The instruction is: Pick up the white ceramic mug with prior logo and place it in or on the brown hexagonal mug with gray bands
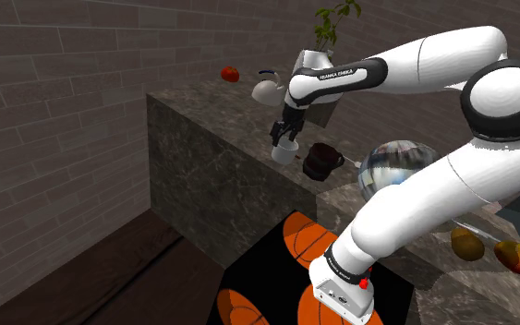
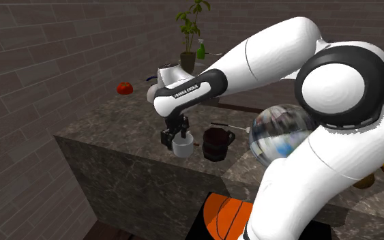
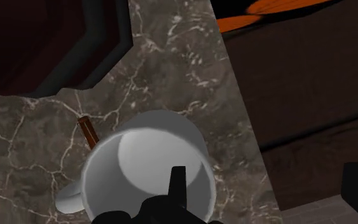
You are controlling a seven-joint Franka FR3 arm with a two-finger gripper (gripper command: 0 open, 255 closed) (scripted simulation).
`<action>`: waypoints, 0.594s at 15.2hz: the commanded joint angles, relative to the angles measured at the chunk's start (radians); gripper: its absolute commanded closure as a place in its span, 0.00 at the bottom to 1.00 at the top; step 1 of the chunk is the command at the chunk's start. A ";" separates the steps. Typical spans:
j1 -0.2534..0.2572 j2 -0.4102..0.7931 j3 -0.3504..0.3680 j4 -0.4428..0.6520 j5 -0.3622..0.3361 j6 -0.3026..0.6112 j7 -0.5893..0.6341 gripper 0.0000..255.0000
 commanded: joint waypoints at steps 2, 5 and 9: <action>-0.009 0.114 -0.026 0.041 -0.002 0.082 -0.031 0.00; -0.012 0.148 -0.032 0.035 0.001 0.123 -0.039 0.00; -0.012 0.183 -0.037 0.011 0.007 0.181 -0.044 0.00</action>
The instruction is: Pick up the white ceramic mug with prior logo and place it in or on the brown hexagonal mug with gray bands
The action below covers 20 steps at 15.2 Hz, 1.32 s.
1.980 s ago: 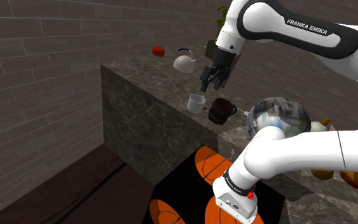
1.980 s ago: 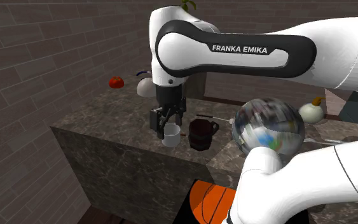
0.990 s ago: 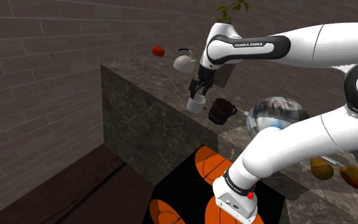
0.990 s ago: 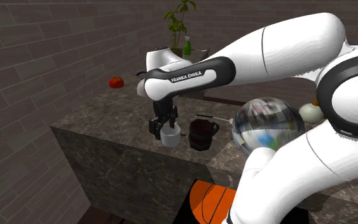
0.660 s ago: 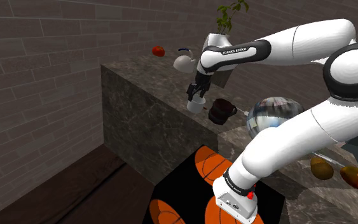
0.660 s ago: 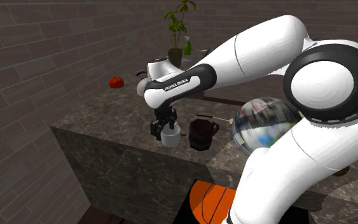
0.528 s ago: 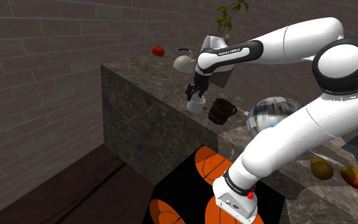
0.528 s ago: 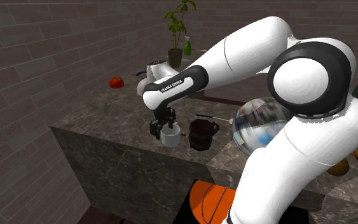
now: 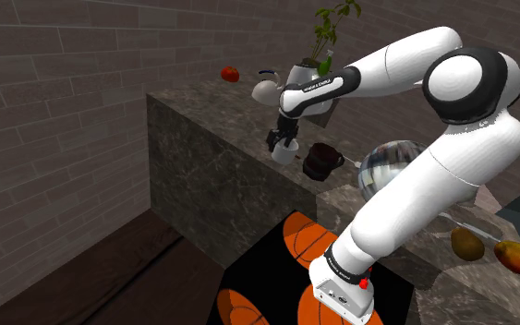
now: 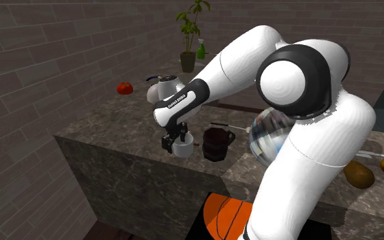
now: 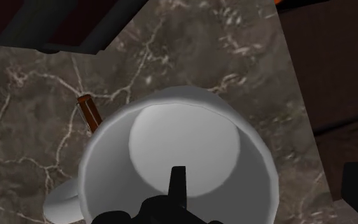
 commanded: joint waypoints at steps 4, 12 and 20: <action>-0.001 0.023 -0.003 -0.016 0.004 0.039 -0.004 0.00; -0.001 0.023 -0.003 -0.016 0.004 0.039 -0.004 1.00; -0.001 0.013 -0.002 -0.011 0.002 0.024 -0.002 1.00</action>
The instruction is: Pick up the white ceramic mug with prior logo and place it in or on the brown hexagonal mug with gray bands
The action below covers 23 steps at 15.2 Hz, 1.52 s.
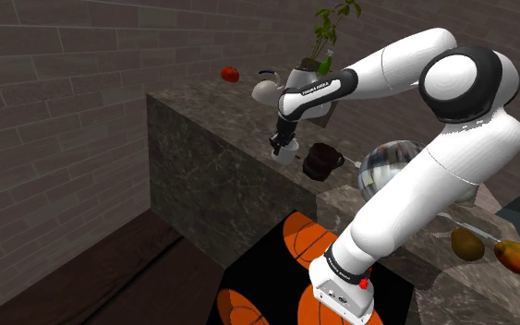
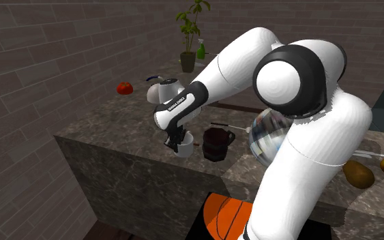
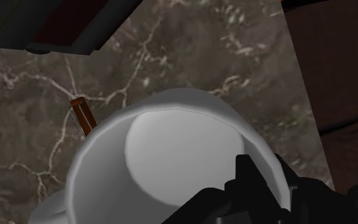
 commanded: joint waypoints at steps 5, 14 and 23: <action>-0.001 -0.049 0.004 0.033 -0.009 -0.081 0.004 1.00; 0.000 -0.113 0.013 0.098 -0.017 -0.210 0.008 1.00; 0.001 -0.158 0.022 0.180 -0.019 -0.336 0.008 1.00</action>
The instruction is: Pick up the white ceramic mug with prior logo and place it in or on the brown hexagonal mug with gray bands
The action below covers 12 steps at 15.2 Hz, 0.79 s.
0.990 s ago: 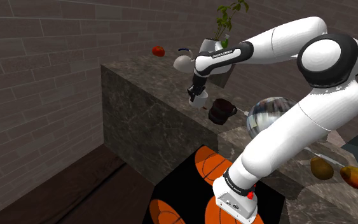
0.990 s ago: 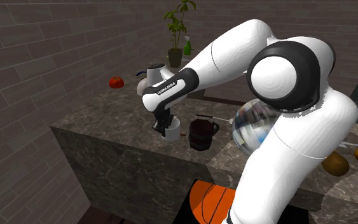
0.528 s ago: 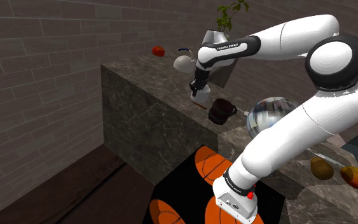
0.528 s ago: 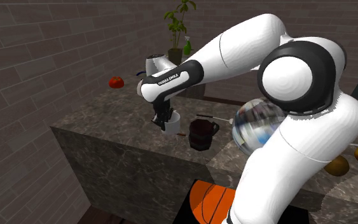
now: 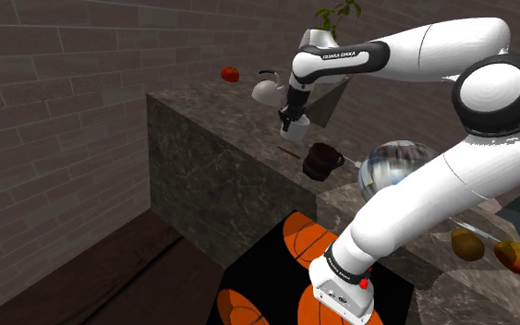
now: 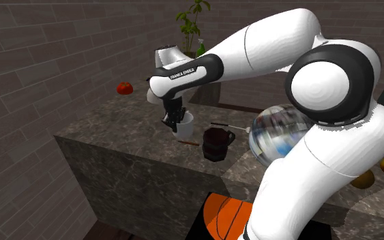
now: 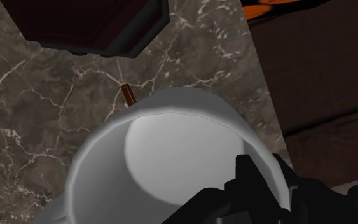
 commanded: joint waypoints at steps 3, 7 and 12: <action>0.001 -0.013 0.004 0.042 0.001 -0.056 -0.001 1.00; 0.002 -0.024 0.008 0.086 0.002 -0.110 -0.002 1.00; 0.004 -0.032 0.012 0.146 0.003 -0.178 -0.005 1.00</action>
